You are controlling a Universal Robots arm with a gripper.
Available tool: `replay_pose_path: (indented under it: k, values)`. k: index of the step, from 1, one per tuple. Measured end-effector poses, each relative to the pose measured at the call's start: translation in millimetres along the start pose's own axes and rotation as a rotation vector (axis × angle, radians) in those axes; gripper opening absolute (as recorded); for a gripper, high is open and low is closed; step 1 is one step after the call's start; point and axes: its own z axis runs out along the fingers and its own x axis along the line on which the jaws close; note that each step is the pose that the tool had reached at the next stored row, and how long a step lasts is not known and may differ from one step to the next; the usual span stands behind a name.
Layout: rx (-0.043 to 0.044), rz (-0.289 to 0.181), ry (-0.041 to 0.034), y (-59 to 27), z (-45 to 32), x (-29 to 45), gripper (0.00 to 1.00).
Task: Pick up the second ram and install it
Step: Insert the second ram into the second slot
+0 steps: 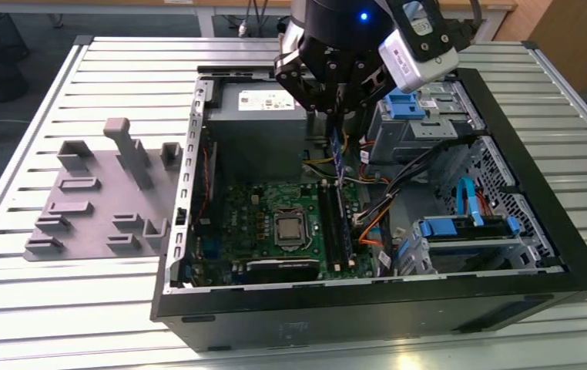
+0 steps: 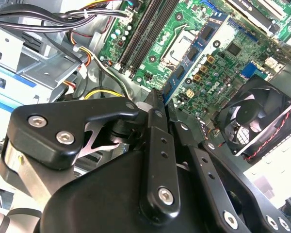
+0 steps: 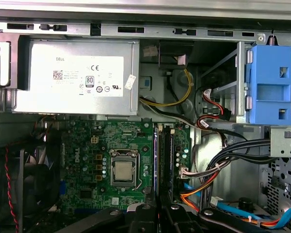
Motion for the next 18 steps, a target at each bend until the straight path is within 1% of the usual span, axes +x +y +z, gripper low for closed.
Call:
replay_pose_path:
  k: [11,14,18]
  values:
    - [0.0000,-0.001,0.0000,0.0,0.0,-0.1,0.14]
    - [-0.0001,-0.001,0.0012,-0.1,0.1,-2.8,0.14]
    - [0.0000,0.000,0.0014,0.0,0.0,-2.9,0.14]
